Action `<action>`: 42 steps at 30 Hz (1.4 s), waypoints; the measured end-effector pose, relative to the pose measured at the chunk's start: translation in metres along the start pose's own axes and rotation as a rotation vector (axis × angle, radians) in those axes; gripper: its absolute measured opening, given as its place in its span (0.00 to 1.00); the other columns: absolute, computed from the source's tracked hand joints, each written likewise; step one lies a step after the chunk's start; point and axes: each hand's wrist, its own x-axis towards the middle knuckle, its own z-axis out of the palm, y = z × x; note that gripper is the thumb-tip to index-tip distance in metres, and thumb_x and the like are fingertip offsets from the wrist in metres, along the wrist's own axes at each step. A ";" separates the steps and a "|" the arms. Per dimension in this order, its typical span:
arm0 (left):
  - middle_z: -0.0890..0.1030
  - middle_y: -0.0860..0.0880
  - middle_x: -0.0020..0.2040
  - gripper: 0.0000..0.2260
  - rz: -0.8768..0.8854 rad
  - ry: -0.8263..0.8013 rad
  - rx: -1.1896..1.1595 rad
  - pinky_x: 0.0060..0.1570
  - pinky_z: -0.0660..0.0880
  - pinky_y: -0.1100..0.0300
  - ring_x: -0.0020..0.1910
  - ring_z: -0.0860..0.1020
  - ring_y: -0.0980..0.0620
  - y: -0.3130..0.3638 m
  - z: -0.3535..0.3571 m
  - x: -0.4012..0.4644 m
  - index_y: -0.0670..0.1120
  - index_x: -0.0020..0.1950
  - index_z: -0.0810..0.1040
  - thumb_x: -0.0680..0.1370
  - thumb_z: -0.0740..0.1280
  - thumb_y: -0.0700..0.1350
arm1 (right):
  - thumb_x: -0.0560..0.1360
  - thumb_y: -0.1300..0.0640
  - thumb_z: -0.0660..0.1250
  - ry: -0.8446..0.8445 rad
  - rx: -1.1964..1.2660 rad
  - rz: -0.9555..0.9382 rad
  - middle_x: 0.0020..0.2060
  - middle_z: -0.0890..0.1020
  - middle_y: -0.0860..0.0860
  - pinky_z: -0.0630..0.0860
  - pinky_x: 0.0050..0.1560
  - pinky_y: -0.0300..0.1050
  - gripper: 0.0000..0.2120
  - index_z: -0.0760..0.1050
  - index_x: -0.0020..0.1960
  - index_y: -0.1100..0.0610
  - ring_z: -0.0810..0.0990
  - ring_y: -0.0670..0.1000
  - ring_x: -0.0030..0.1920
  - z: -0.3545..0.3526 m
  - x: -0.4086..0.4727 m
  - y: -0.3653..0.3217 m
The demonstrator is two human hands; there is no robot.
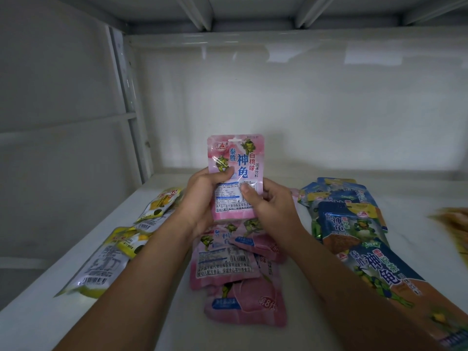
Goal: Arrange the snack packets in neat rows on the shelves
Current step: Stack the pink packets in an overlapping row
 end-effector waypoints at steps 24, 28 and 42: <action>0.88 0.42 0.53 0.09 0.088 -0.049 0.419 0.59 0.83 0.46 0.54 0.86 0.42 -0.011 -0.004 0.003 0.39 0.59 0.85 0.79 0.74 0.39 | 0.81 0.57 0.71 0.232 0.050 0.064 0.45 0.88 0.54 0.85 0.48 0.54 0.05 0.85 0.53 0.57 0.87 0.56 0.49 -0.010 0.003 0.004; 0.88 0.42 0.55 0.11 0.066 -0.091 0.347 0.62 0.81 0.44 0.58 0.86 0.40 -0.012 -0.005 0.003 0.39 0.60 0.84 0.78 0.74 0.37 | 0.82 0.57 0.70 0.243 0.081 0.080 0.47 0.88 0.53 0.84 0.54 0.57 0.06 0.84 0.55 0.58 0.87 0.55 0.51 -0.008 0.003 0.001; 0.87 0.43 0.58 0.11 0.129 -0.086 0.282 0.54 0.83 0.55 0.57 0.85 0.45 -0.011 -0.001 0.004 0.38 0.62 0.83 0.81 0.71 0.40 | 0.82 0.52 0.70 0.298 -0.141 -0.104 0.40 0.86 0.48 0.78 0.40 0.37 0.11 0.85 0.53 0.59 0.84 0.44 0.41 -0.009 0.001 0.001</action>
